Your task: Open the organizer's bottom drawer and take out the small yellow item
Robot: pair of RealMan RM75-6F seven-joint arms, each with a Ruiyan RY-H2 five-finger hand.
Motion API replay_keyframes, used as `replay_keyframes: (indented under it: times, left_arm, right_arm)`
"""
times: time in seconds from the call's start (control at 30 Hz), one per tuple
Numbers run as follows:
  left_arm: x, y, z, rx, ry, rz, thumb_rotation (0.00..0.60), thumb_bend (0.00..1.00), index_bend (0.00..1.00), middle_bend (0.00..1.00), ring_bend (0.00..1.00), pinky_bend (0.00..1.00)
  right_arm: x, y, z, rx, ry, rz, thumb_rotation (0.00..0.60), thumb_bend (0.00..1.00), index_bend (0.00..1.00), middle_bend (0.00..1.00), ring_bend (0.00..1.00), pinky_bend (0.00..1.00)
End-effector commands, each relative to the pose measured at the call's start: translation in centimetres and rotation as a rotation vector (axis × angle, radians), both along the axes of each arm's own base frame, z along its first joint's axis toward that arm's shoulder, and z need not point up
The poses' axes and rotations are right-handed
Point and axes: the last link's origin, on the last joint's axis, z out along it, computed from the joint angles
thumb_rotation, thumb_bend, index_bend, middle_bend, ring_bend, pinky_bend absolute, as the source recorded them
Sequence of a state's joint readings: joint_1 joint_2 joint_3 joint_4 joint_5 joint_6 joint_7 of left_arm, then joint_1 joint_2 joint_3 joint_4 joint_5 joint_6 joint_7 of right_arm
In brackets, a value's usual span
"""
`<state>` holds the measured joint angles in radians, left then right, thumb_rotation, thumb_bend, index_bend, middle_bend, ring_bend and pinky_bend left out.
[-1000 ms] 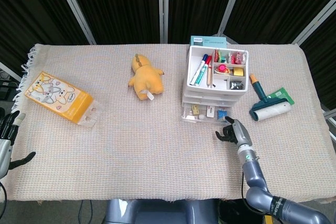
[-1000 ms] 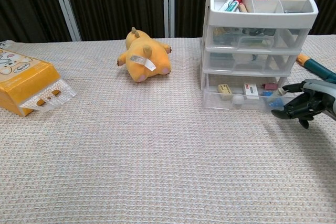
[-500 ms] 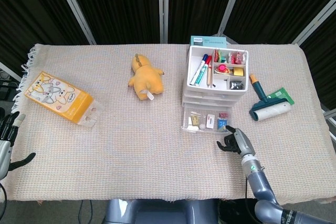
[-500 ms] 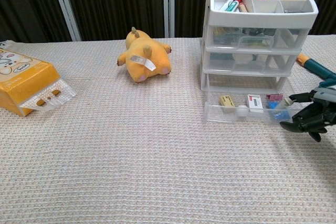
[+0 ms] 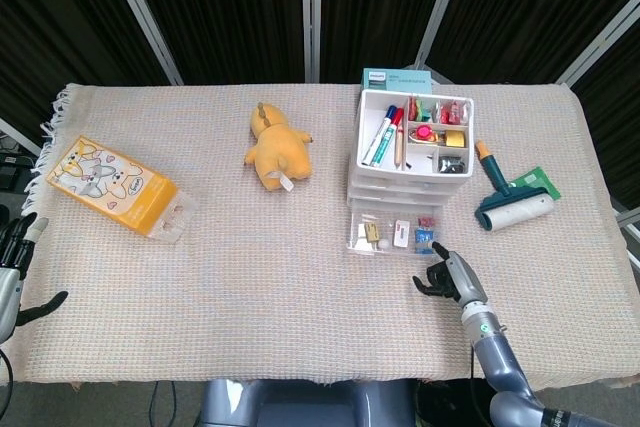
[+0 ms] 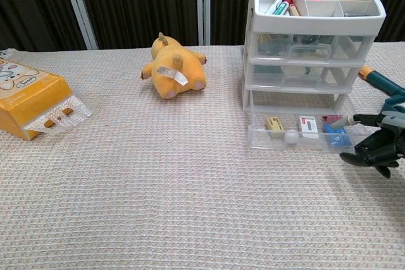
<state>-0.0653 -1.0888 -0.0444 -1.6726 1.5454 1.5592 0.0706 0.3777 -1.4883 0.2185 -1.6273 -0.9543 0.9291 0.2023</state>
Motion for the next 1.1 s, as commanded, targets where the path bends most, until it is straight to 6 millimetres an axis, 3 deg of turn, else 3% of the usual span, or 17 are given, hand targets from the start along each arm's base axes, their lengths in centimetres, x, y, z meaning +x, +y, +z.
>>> replay_keyframes:
  times: [0.03, 0.3, 0.57, 0.83, 1.1]
  left_arm:
    - [0.0, 0.0, 0.0, 0.001, 0.001, -0.001, 0.6, 0.02, 0.0, 0.0, 0.0, 0.0]
    - [0.0, -0.1, 0.1, 0.005, -0.002, -0.001, 0.6, 0.02, 0.0, 0.0, 0.0, 0.0]
    - [0.1, -0.1, 0.2, 0.012, -0.004, -0.004, 0.6, 0.02, 0.0, 0.0, 0.0, 0.0]
    - [0.1, -0.2, 0.3, 0.021, -0.005, -0.006, 0.6, 0.02, 0.0, 0.0, 0.0, 0.0]
    - [-0.1, -0.1, 0.5, 0.027, -0.012, -0.004, 0.6, 0.02, 0.0, 0.0, 0.0, 0.0]
  right_arm:
    - [0.0, 0.2, 0.1, 0.0, -0.003, 0.006, 0.6, 0.24, 0.16, 0.88, 0.91, 0.74]
    - [0.6, 1.4, 1.1, -0.021, -0.008, 0.053, 0.6, 0.16, 0.17, 0.89, 0.91, 0.74]
    - [2.9, 0.8, 3.3, -0.175, 0.153, 0.21, 0.6, 0.09, 0.3, 0.96, 0.97, 0.74]
    - [6.7, -1.7, 4.5, -0.23, 0.353, 0.373, 0.6, 0.0, 0.33, 1.0, 0.99, 0.74]
    - [8.8, -4.4, 3.6, -0.265, 0.488, 0.466, 0.6, 0.0, 0.41, 1.0, 1.0, 0.74]
